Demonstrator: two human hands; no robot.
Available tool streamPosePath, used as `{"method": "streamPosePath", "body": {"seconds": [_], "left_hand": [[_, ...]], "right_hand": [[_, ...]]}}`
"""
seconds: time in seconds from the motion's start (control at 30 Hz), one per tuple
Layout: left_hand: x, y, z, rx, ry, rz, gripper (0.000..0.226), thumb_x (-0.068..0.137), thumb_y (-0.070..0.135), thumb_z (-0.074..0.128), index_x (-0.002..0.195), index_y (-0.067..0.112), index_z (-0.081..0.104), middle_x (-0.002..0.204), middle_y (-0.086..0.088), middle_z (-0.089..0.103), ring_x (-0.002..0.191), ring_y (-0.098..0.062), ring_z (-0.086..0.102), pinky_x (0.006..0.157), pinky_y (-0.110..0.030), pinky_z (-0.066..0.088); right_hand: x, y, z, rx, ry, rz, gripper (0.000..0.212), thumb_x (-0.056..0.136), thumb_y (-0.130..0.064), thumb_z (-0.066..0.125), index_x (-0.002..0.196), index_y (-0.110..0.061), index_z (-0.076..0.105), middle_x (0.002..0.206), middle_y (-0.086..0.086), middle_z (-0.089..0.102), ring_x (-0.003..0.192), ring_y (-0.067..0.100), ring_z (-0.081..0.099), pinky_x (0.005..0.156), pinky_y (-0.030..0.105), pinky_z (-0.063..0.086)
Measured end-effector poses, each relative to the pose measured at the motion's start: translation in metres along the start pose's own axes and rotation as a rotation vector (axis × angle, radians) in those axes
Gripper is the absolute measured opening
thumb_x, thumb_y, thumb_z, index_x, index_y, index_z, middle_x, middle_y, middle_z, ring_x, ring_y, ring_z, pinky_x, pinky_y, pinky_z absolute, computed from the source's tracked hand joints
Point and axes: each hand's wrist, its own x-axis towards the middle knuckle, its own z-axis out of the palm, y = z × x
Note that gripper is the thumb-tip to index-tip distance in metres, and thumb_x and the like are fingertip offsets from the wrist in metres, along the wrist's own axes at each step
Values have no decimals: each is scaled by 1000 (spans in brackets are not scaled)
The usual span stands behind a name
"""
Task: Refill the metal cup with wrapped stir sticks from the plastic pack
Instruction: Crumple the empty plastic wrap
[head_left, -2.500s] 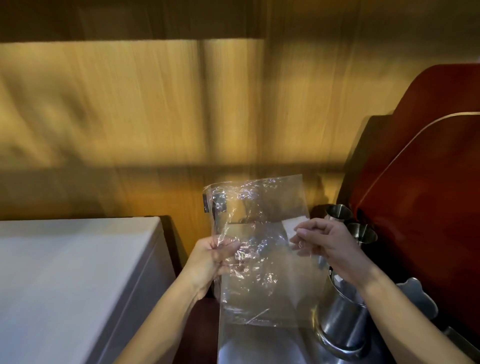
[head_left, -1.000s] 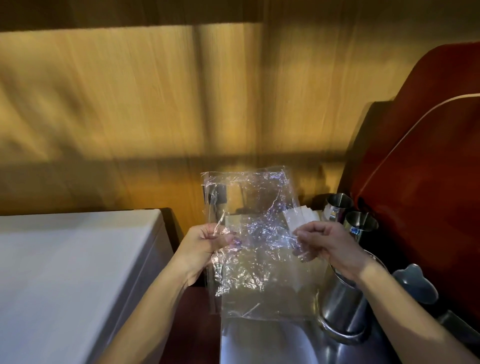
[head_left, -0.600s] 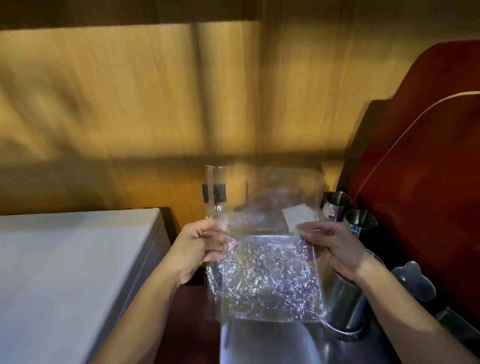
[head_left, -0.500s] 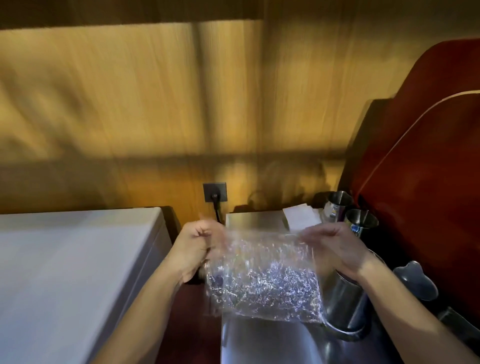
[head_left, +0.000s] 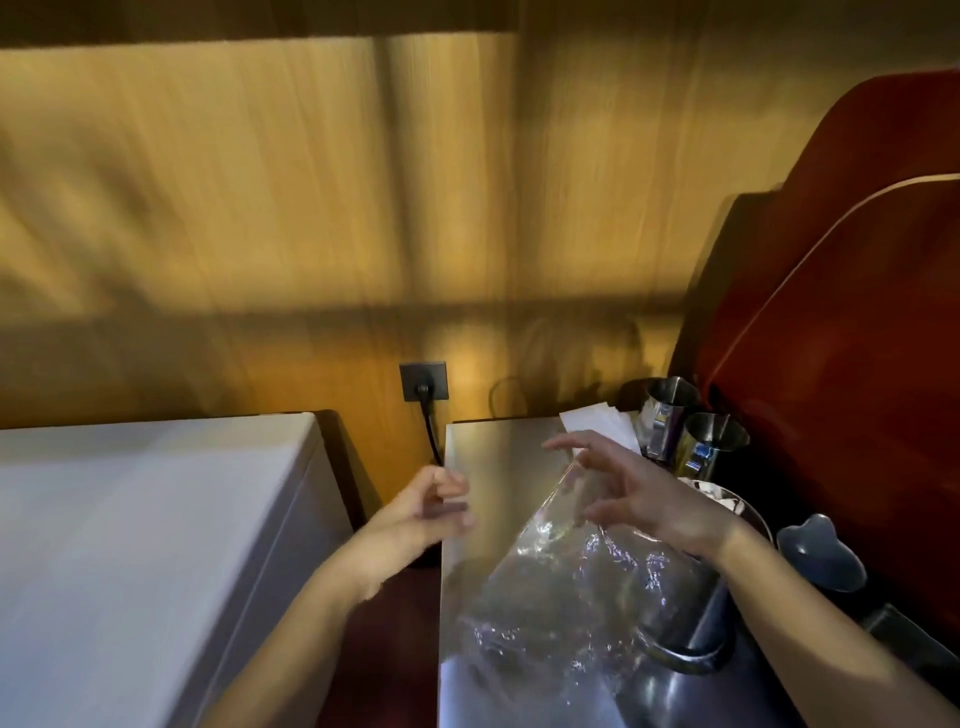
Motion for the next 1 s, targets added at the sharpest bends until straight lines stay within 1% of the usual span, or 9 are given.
{"method": "streamPosePath", "body": {"seconds": [0.07, 0.13, 0.27, 0.37, 0.53, 0.63, 0.8, 0.9, 1.0], "left_hand": [[2, 0, 21, -76, -188, -43, 68, 70, 19, 77, 127, 26, 39, 126, -5, 56, 112, -14, 58, 94, -28, 48], [3, -2, 45, -87, -291, -69, 62, 72, 7, 76, 125, 18, 44, 118, -12, 63, 105, -18, 63, 87, -26, 52], [5, -13, 64, -131, -90, -38, 18, 78, -5, 67, 83, 13, 68, 78, -2, 74, 72, -11, 69, 63, -19, 53], [4, -20, 54, -285, 69, -65, 9, 76, -2, 68, 82, 5, 67, 74, -5, 73, 67, -16, 68, 58, -25, 55], [6, -31, 48, -430, 196, -95, 23, 62, 11, 78, 83, 4, 69, 74, -11, 74, 66, -22, 69, 56, -33, 57], [9, -39, 48, -487, 263, -113, 30, 61, 13, 80, 83, -4, 66, 83, -22, 71, 76, -32, 67, 72, -40, 54], [20, -58, 53, -418, 332, -284, 36, 73, 0, 71, 107, -5, 59, 99, -27, 69, 85, -40, 66, 81, -51, 54], [26, -71, 56, -359, 417, -350, 54, 71, -6, 73, 114, 5, 44, 92, -20, 65, 70, -27, 62, 58, -36, 52], [33, -83, 53, -317, 423, -352, 62, 66, -6, 74, 112, 20, 40, 96, -17, 62, 74, -28, 63, 55, -35, 51]], "right_hand": [[7, -8, 7, -91, -67, 13, 76, 75, 7, 65, 121, -51, 47, 111, 12, 53, 78, 15, 63, 63, 23, 51], [14, -12, 12, -123, -121, 0, 81, 75, 9, 64, 122, -54, 44, 105, 10, 56, 77, 17, 63, 61, 23, 51], [18, -10, 13, -90, 9, 27, 90, 74, -2, 72, 125, -63, 30, 106, 4, 55, 80, 11, 64, 74, 27, 54], [14, 3, 12, -52, 153, 117, 90, 67, -20, 80, 136, -45, 27, 113, 10, 58, 98, 20, 63, 89, 39, 52], [12, 33, 29, 126, 255, 248, 100, 55, -36, 81, 138, -35, 27, 123, 16, 57, 101, 28, 64, 61, 25, 53], [12, 55, 52, 306, 313, 267, 86, 60, -15, 83, 127, -38, 34, 99, 7, 67, 77, 13, 71, 55, 22, 53], [18, 84, 76, 314, 469, 311, 86, 71, 6, 72, 133, -39, 32, 94, 17, 63, 74, 22, 63, 56, 23, 50], [22, 94, 77, 222, 565, 269, 73, 74, 10, 65, 122, -39, 41, 77, 5, 54, 57, 12, 52, 47, 20, 44], [26, 105, 75, 100, 525, 276, 43, 80, 6, 60, 110, -25, 56, 74, -2, 49, 55, 13, 41, 48, 21, 37]]}}
